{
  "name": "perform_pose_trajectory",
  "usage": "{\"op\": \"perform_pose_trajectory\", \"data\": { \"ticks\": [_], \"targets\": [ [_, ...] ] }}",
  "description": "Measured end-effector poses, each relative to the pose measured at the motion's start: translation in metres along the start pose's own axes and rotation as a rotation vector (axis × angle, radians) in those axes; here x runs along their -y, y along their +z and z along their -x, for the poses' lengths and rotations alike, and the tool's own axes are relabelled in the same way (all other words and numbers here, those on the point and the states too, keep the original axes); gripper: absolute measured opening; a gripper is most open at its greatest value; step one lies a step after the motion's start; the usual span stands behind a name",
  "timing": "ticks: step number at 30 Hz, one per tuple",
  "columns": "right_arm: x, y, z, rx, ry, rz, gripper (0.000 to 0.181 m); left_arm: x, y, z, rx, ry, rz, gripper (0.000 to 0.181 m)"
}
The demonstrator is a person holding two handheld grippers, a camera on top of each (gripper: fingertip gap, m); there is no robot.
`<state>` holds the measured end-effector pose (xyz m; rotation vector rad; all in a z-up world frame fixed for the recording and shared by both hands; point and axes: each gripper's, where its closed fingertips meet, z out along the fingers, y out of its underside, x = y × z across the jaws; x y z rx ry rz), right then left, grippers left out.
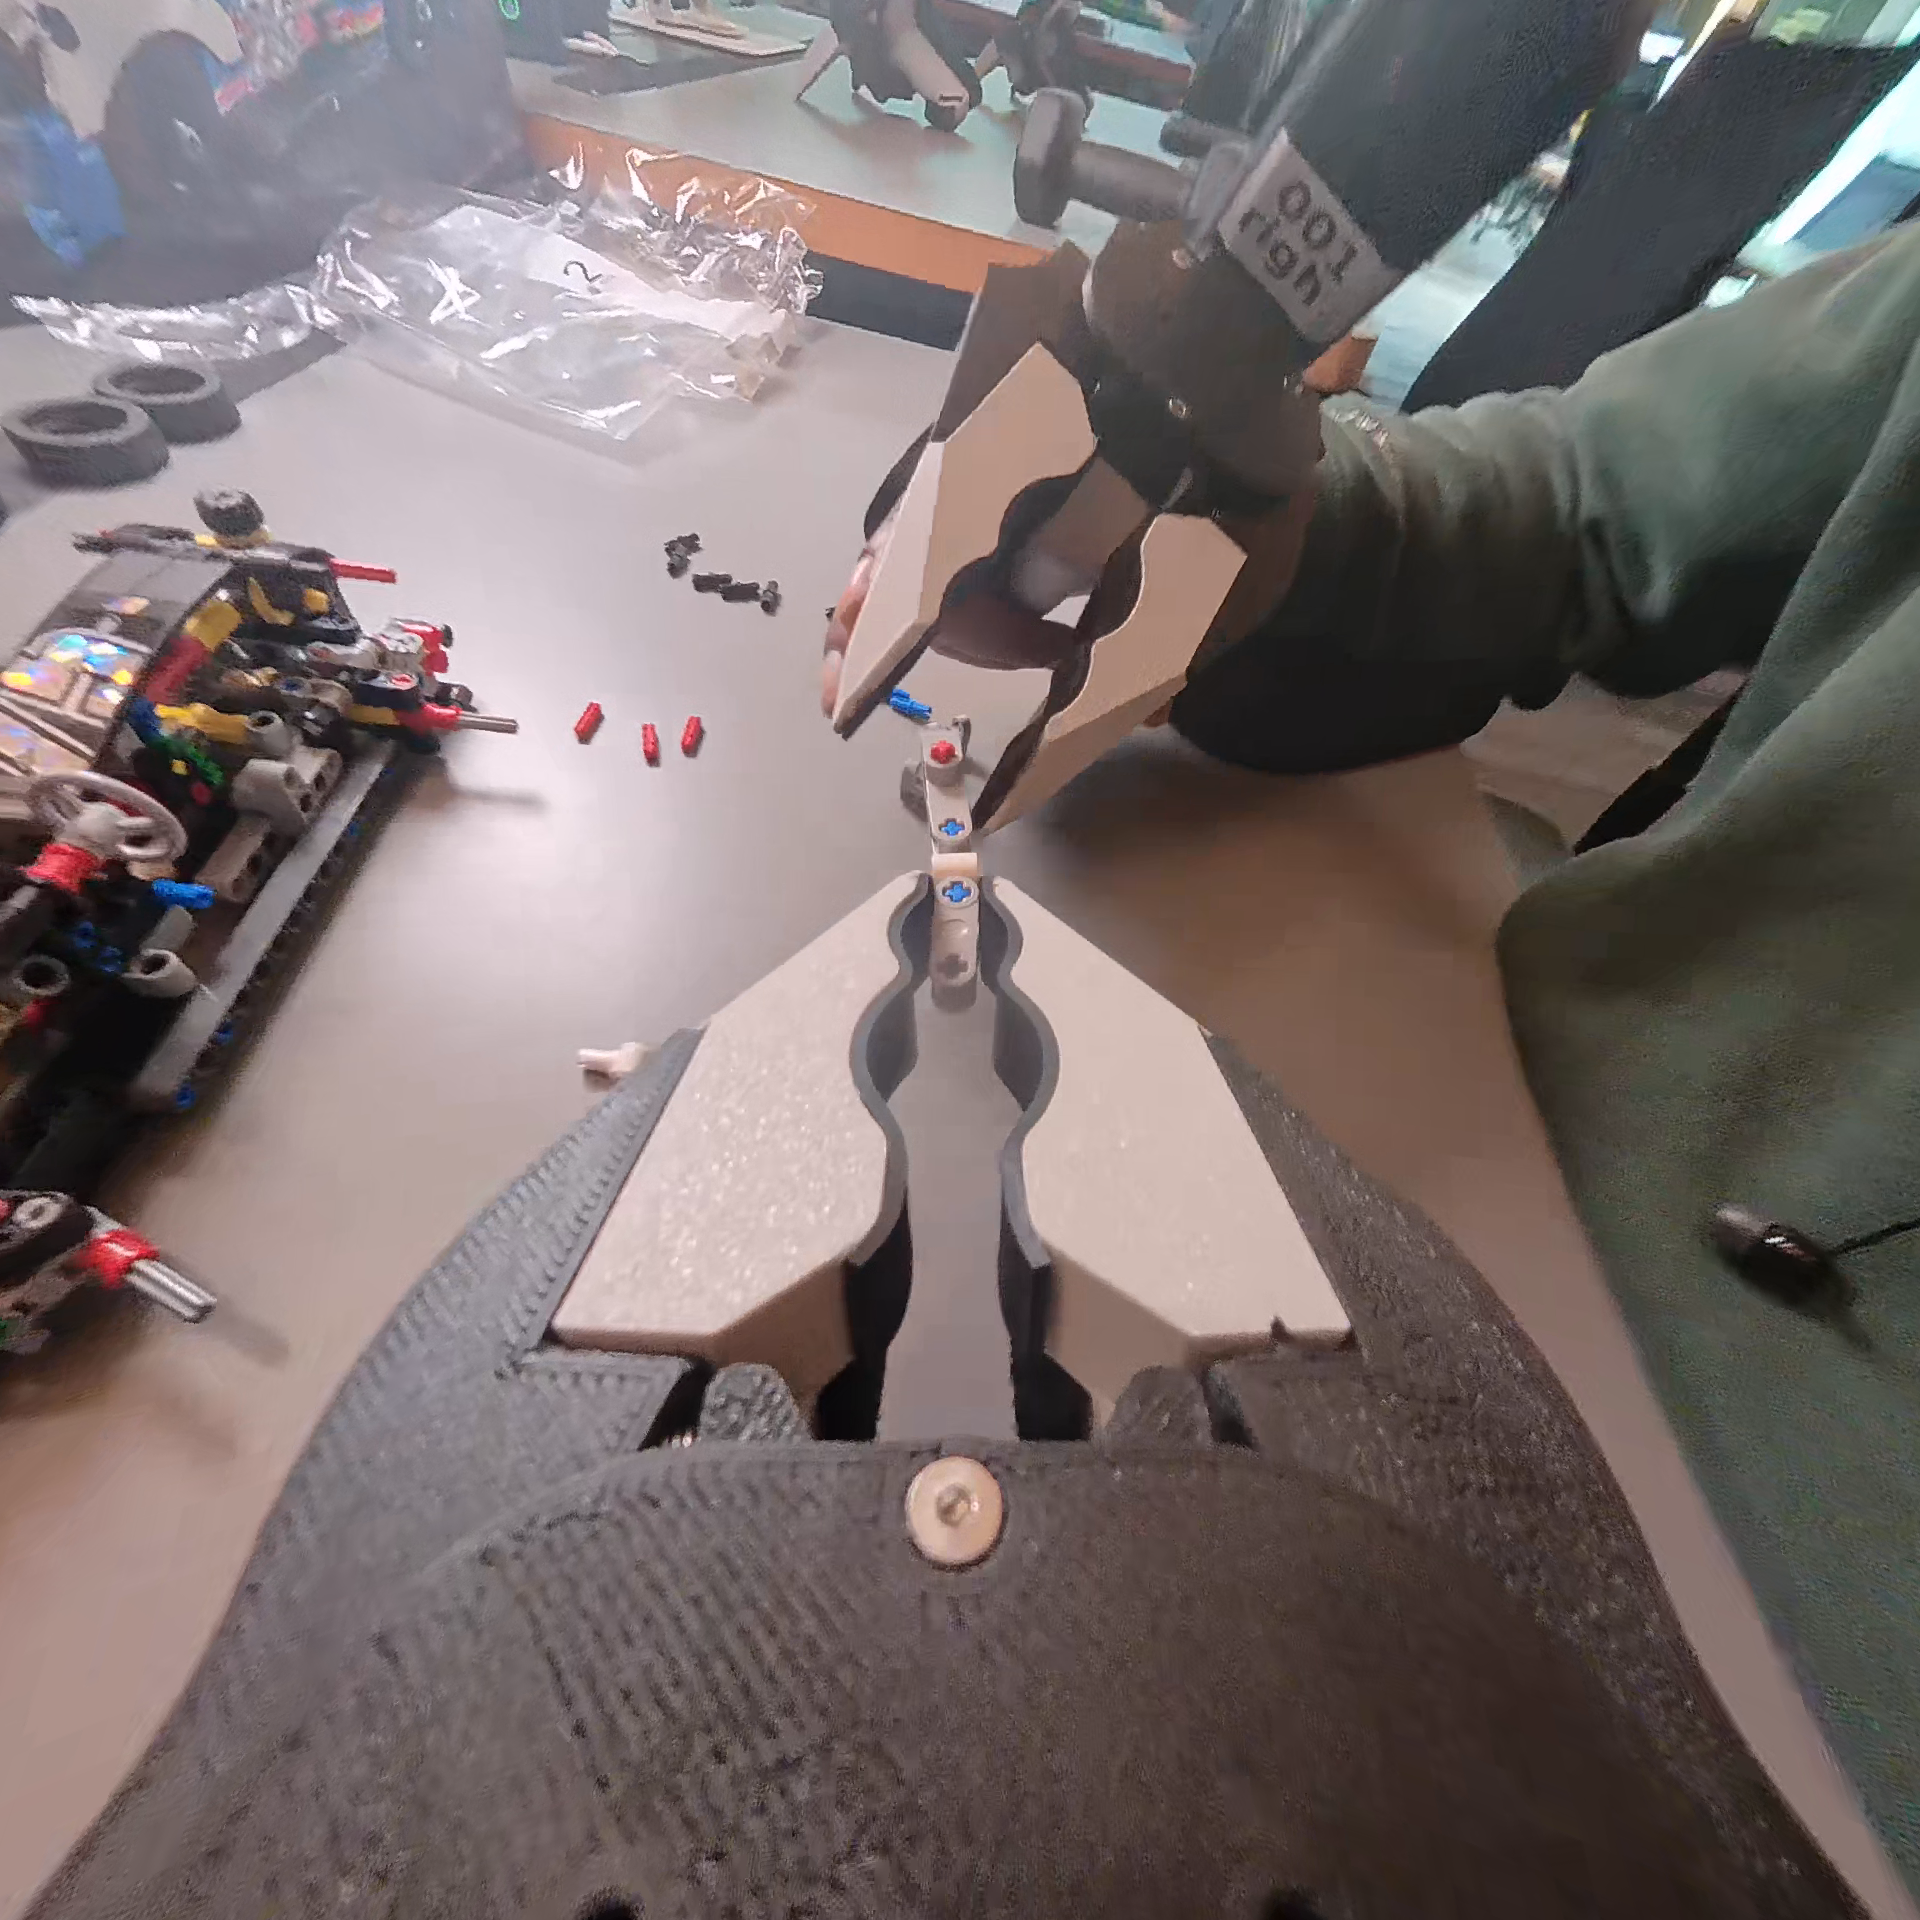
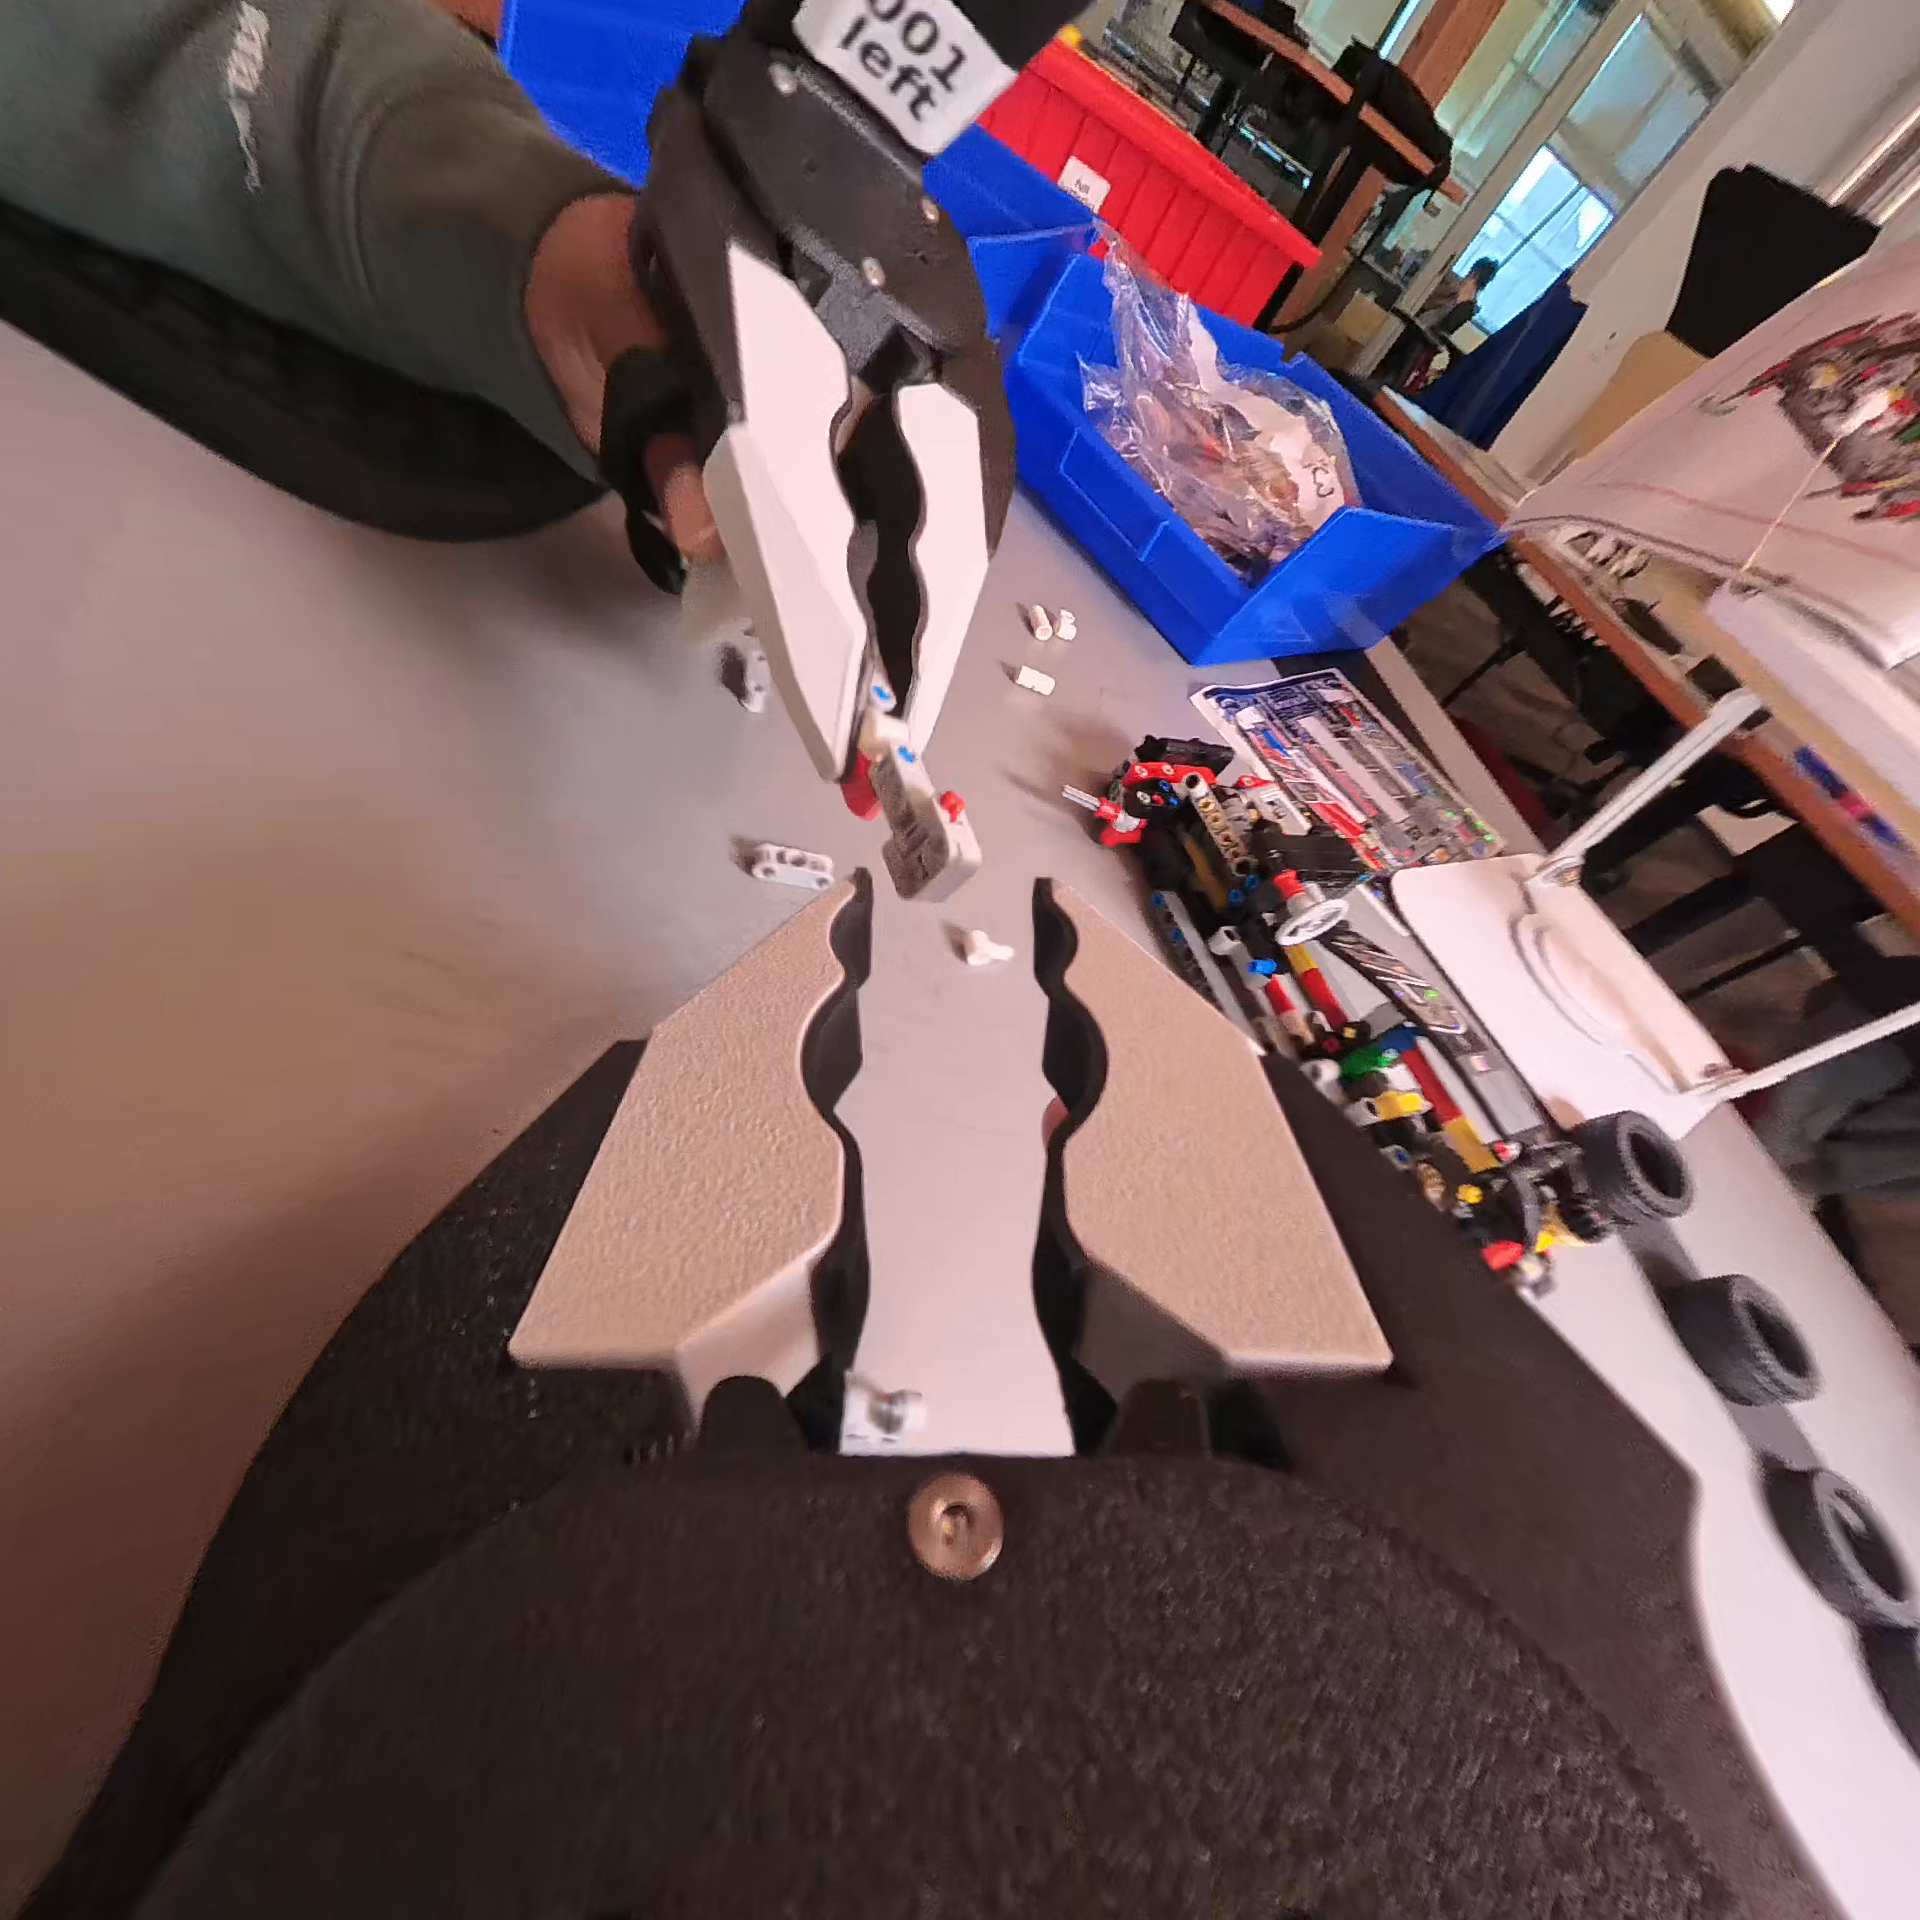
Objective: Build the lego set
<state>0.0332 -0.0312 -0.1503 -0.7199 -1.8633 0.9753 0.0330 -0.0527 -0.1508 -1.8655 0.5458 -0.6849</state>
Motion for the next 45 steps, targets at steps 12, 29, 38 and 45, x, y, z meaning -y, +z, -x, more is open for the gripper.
{"op": "perform_pose_trajectory", "data": {
  "ticks": [12, 29, 38, 45],
  "targets": [
    [0.014, 0.003, 0.015, 0.014, -0.182, -0.041, 0.038, 0.010, -0.008, -0.023, -0.423, -0.615, -0.081, 0.006],
    [0.035, -0.001, 0.031, 0.071, -0.166, -0.106, 0.017, 0.008, -0.007, -0.040, -0.550, -0.731, -0.079, 0.005],
    [0.034, -0.001, 0.034, 0.078, -0.197, -0.068, 0.015, 0.007, -0.006, -0.041, -0.573, -0.755, -0.082, 0.005],
    [0.040, -0.001, 0.037, 0.084, -0.164, -0.101, 0.016, 0.010, -0.007, -0.036, -0.517, -0.697, -0.109, 0.021]
  ]
}}
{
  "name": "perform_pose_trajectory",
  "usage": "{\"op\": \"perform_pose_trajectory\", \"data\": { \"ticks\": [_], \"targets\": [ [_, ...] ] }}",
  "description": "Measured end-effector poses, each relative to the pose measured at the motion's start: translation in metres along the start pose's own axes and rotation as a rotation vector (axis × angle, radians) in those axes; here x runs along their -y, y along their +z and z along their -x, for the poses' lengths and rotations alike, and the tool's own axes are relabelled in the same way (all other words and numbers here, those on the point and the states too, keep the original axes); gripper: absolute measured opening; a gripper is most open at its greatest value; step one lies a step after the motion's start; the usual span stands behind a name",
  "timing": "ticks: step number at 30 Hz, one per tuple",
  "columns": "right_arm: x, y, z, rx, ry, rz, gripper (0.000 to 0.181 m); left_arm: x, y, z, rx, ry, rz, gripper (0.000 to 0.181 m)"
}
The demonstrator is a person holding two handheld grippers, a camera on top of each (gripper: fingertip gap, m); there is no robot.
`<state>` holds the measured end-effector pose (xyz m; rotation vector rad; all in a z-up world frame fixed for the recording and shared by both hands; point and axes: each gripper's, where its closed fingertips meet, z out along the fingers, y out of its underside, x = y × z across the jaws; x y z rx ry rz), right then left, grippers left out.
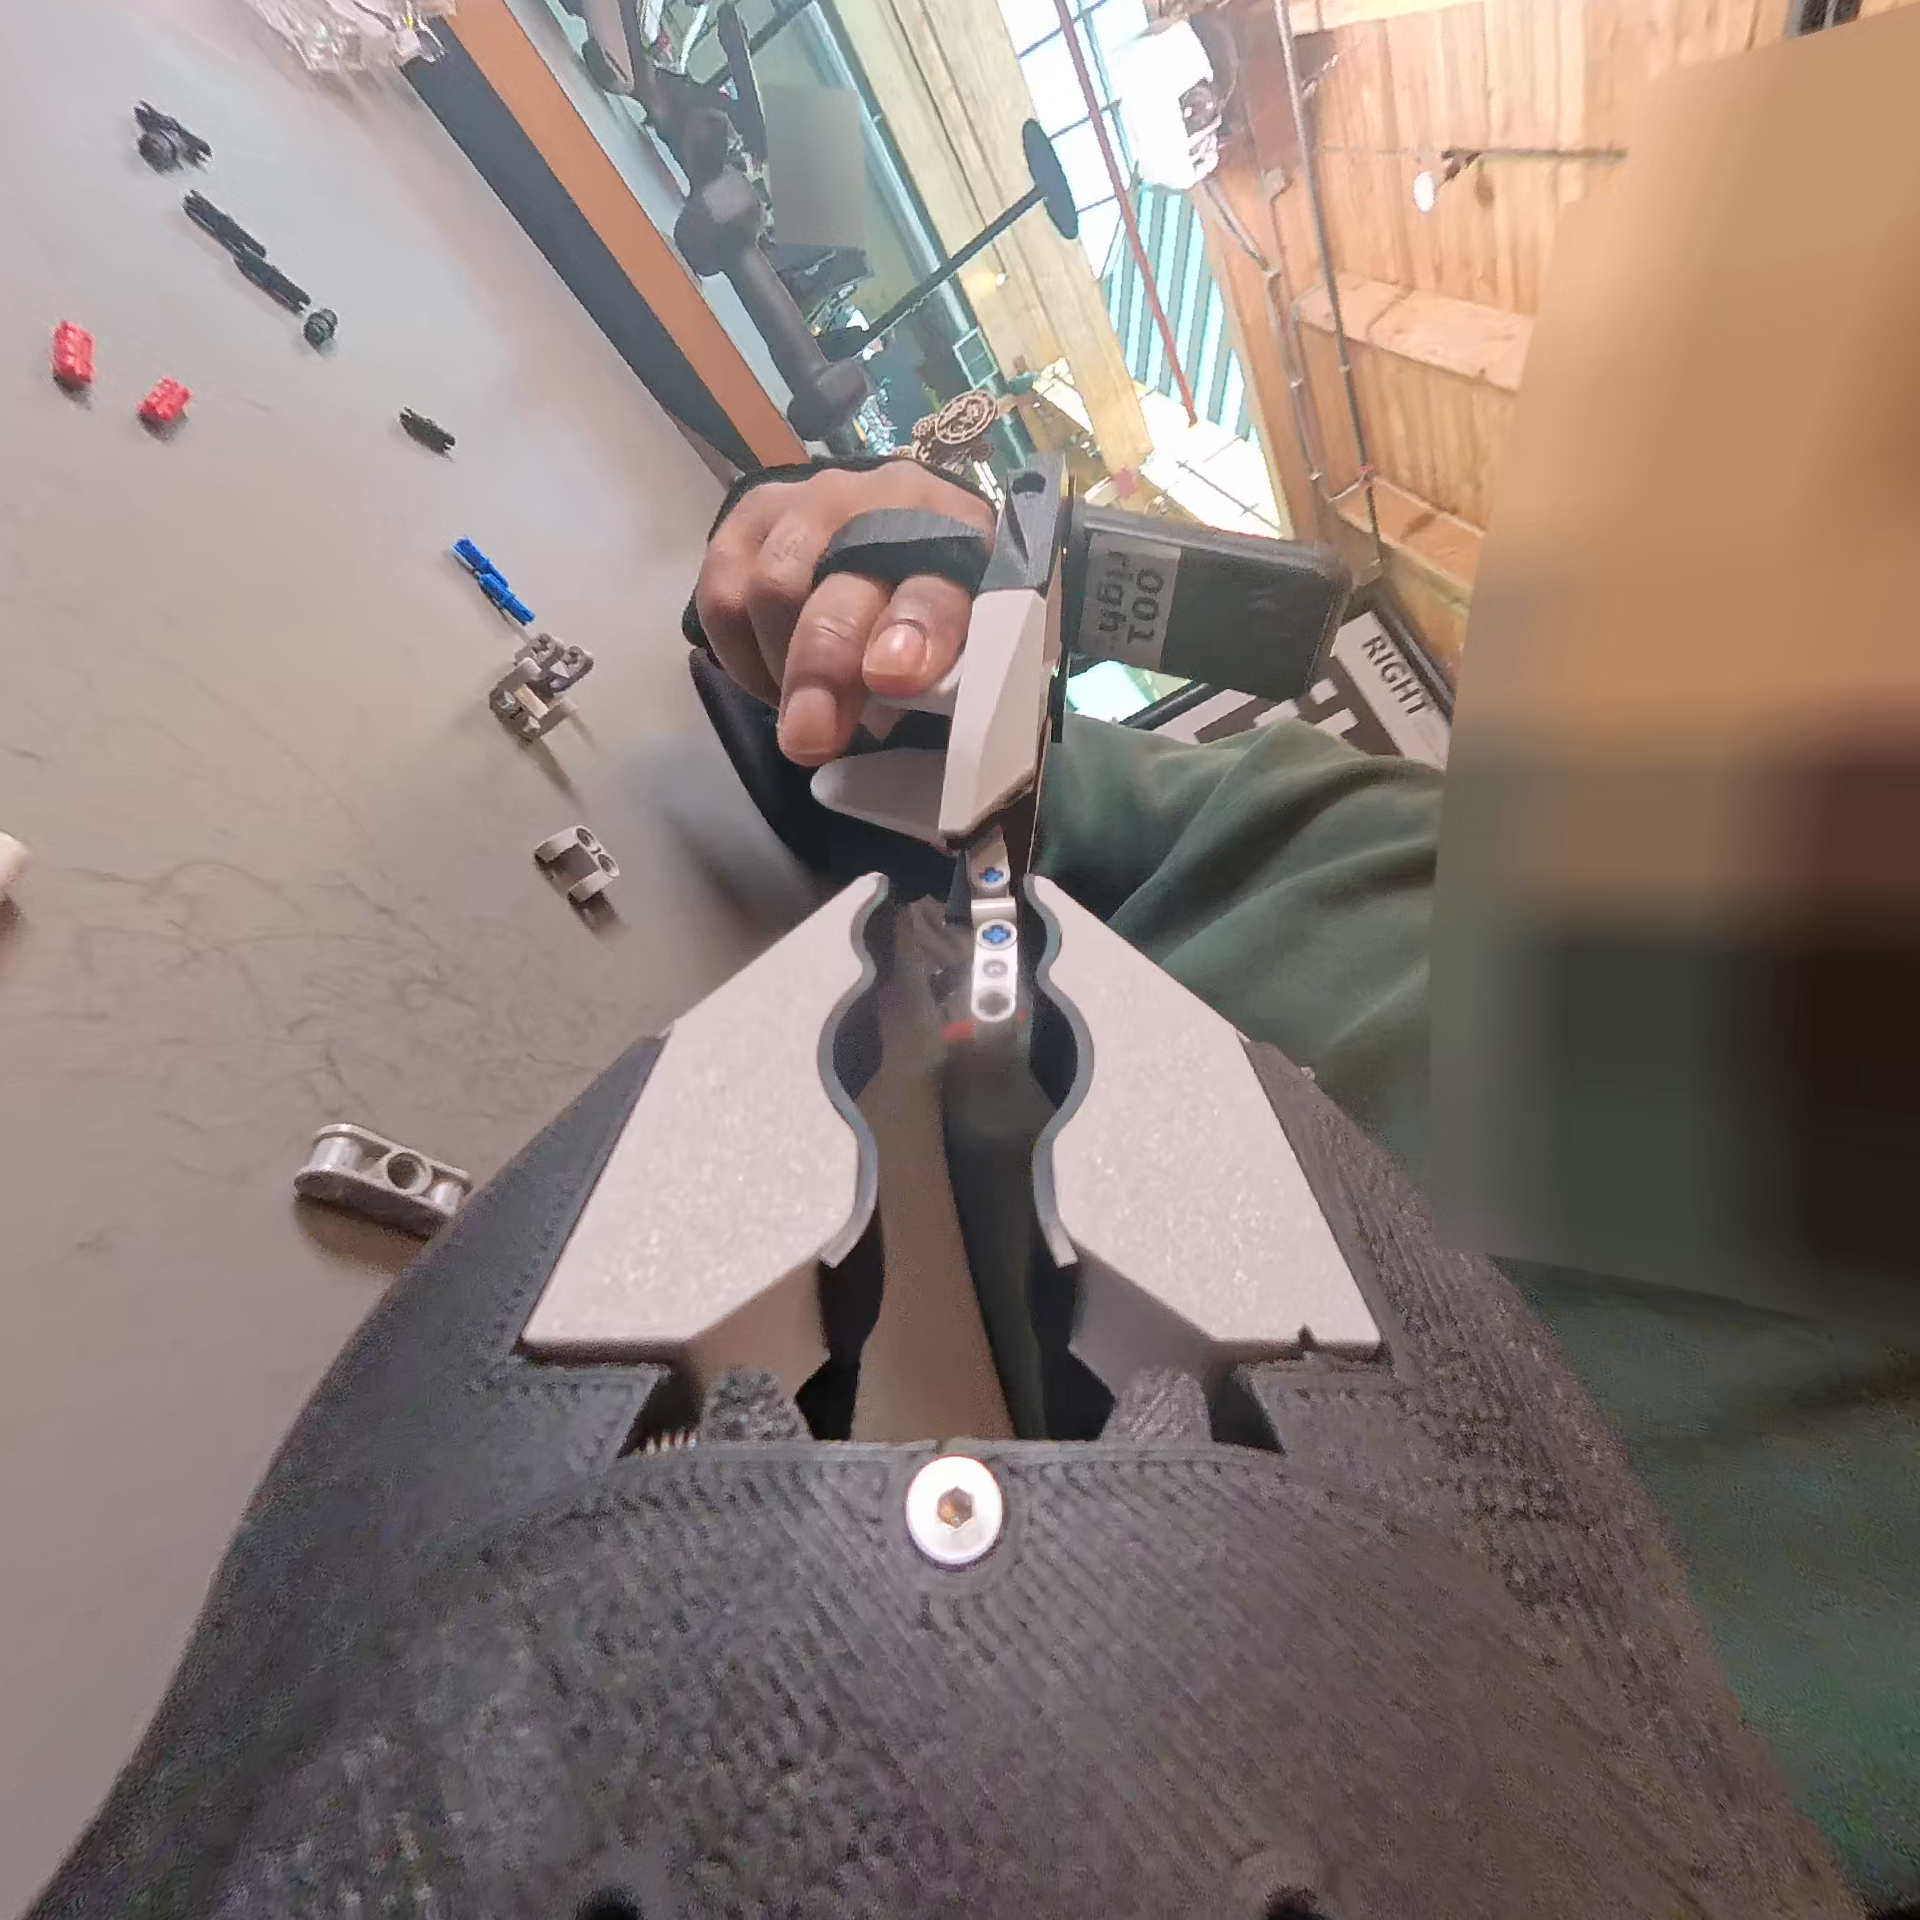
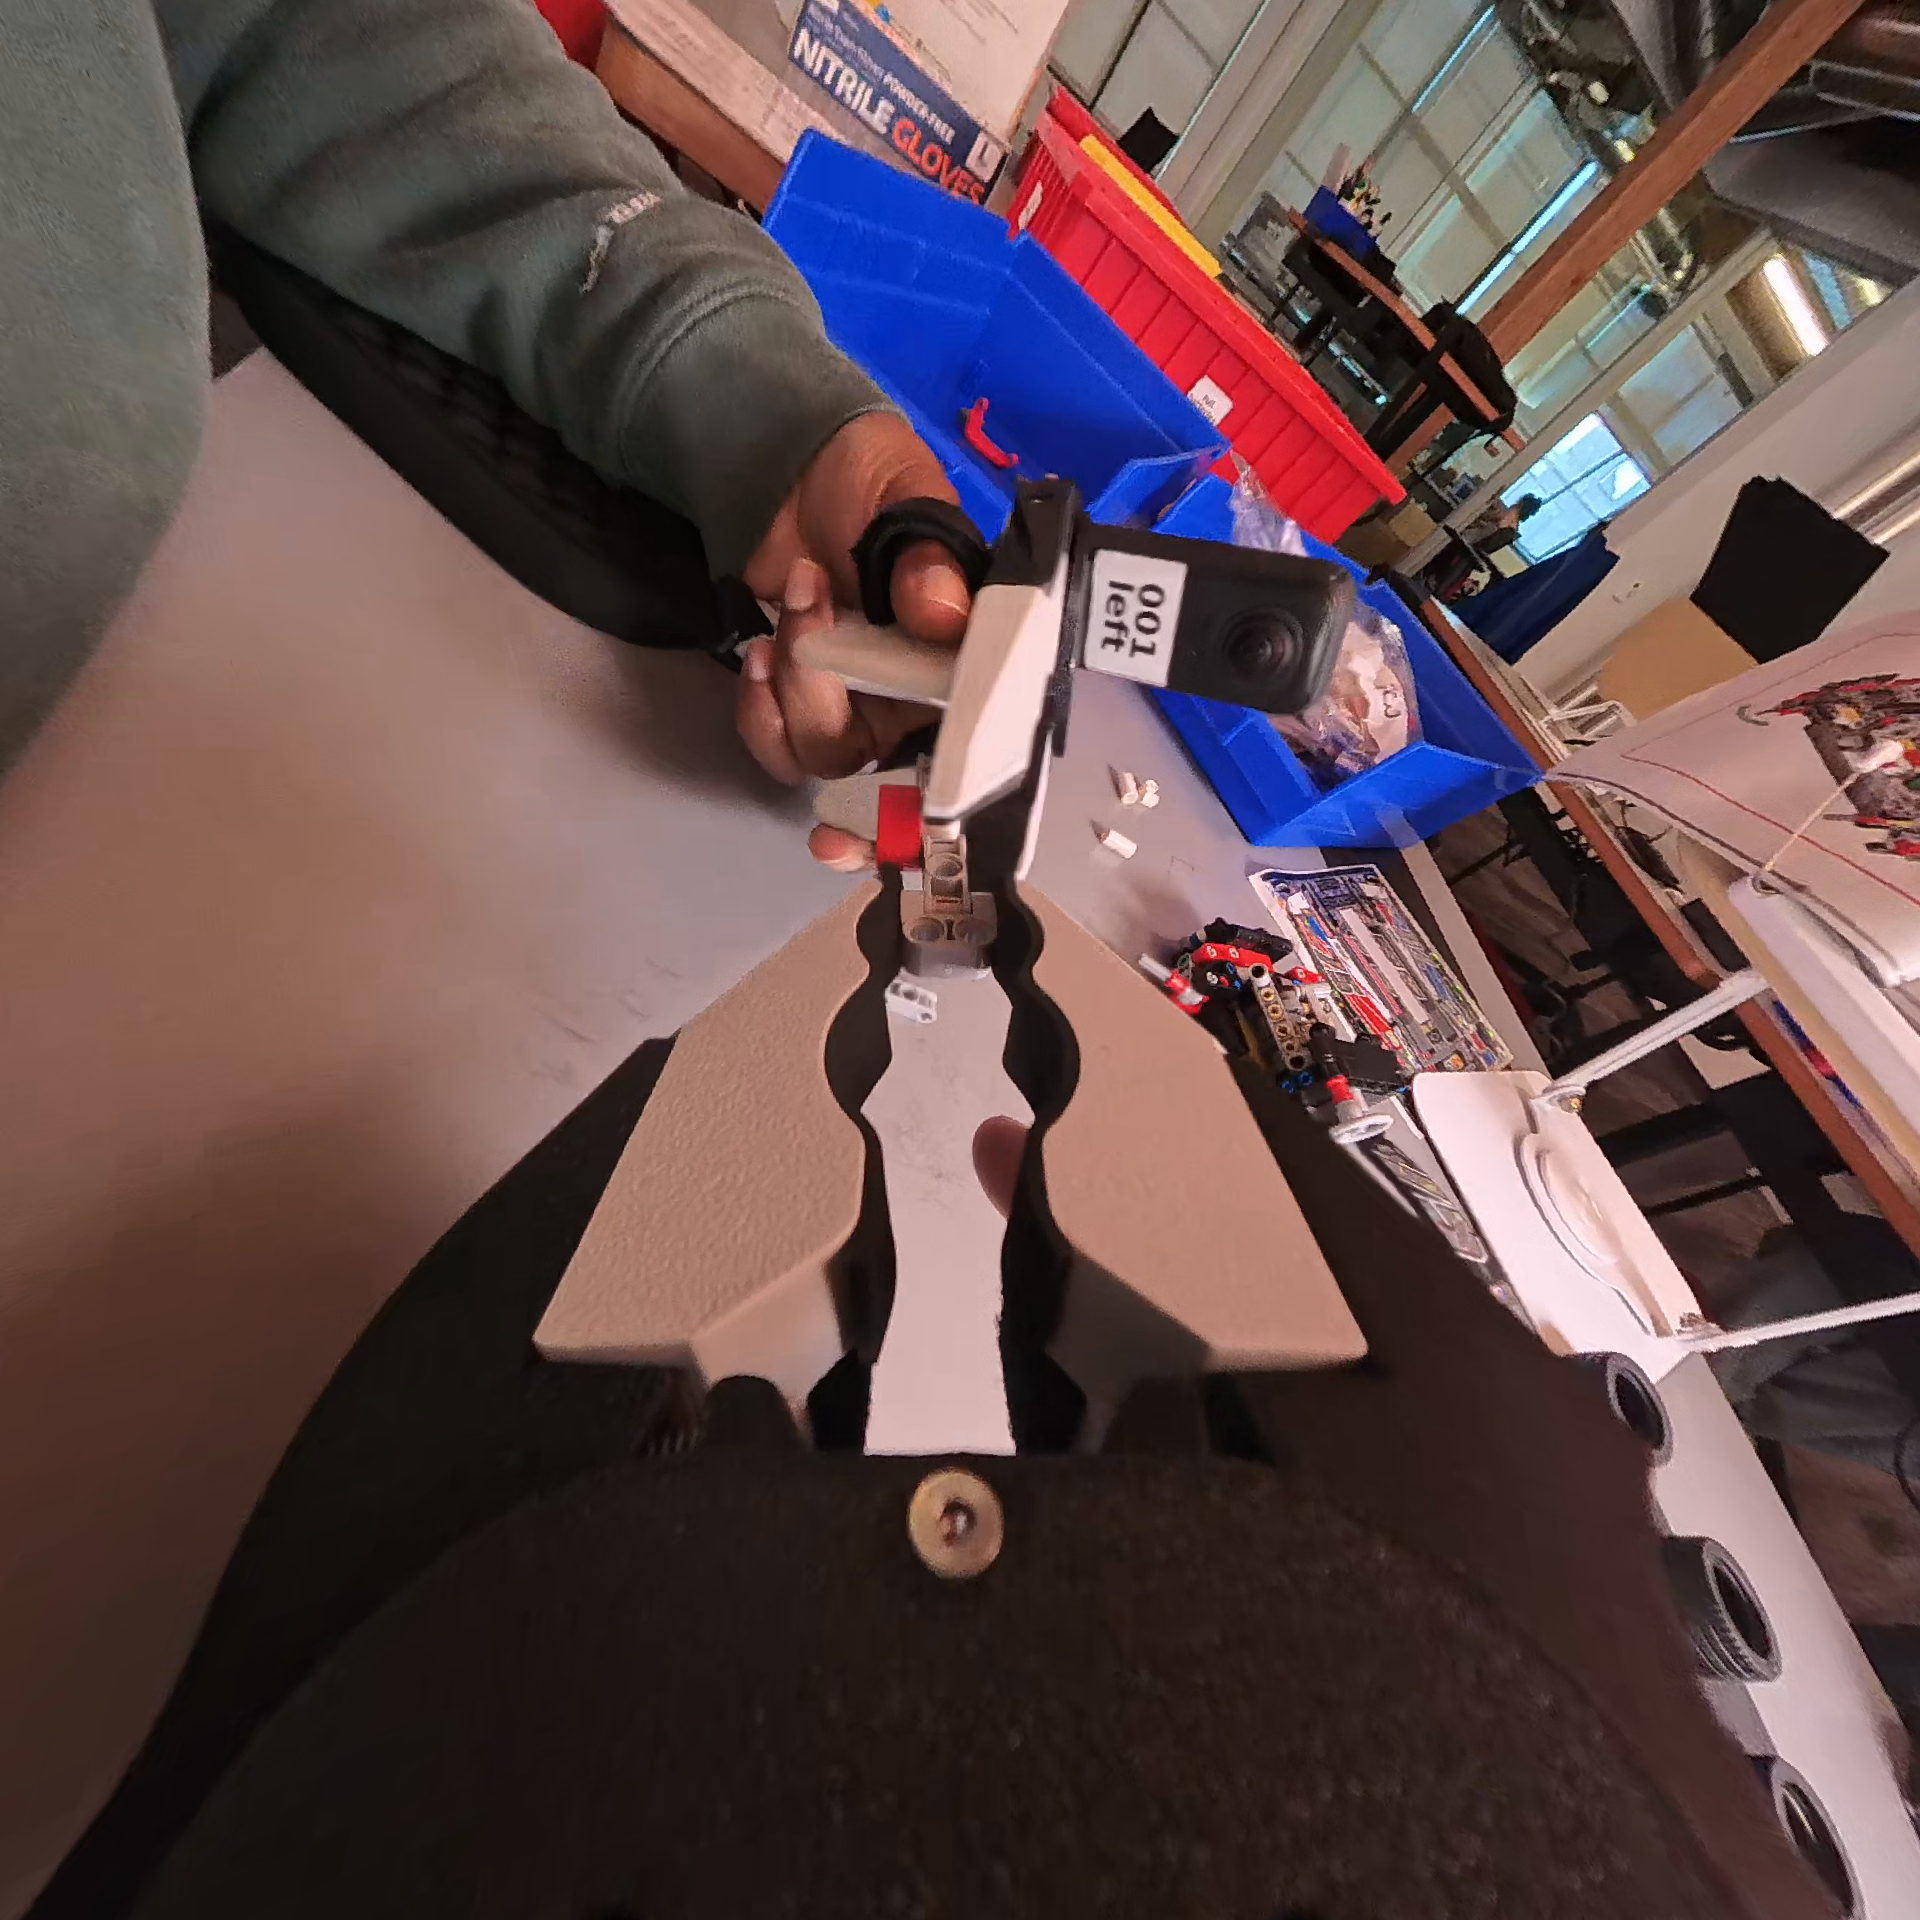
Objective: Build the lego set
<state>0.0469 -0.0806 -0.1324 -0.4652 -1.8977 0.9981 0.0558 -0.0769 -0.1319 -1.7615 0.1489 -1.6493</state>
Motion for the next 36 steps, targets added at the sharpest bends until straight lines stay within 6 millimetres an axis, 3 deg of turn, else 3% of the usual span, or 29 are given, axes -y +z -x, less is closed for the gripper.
{"op": "perform_pose_trajectory", "data": {
  "ticks": [4, 8, 12, 15, 20, 24, 28, 36],
  "targets": [
    [-0.001, -0.003, -0.014, -0.060, 0.054, -0.014, 0.016, -0.002, 0.004, -0.008, 0.004, 0.088, 0.023, 0.025],
    [-0.004, -0.004, -0.021, -0.069, 0.181, -0.029, 0.016, 0.007, 0.006, -0.006, 0.164, 0.401, 0.016, 0.037],
    [0.001, -0.005, -0.017, -0.010, 0.303, -0.078, 0.016, 0.012, 0.000, 0.000, 0.388, 0.758, 0.055, 0.033],
    [-0.001, -0.003, -0.012, 0.009, 0.322, -0.067, 0.016, 0.010, 0.002, -0.001, 0.435, 0.871, 0.087, 0.022],
    [0.006, -0.006, -0.007, 0.052, 0.348, -0.123, 0.017, 0.006, 0.005, -0.008, 0.406, 0.950, 0.115, 0.015],
    [0.017, -0.014, -0.002, 0.127, 0.385, -0.188, 0.028, 0.005, 0.005, -0.015, 0.370, 0.974, 0.106, 0.015],
    [0.016, -0.015, -0.006, 0.092, 0.371, -0.191, 0.017, 0.005, 0.008, -0.017, 0.360, 0.979, 0.100, 0.015],
    [0.020, -0.018, -0.012, 0.066, 0.369, -0.209, 0.015, 0.010, 0.009, -0.021, 0.372, 0.994, 0.053, 0.015]
  ]
}}
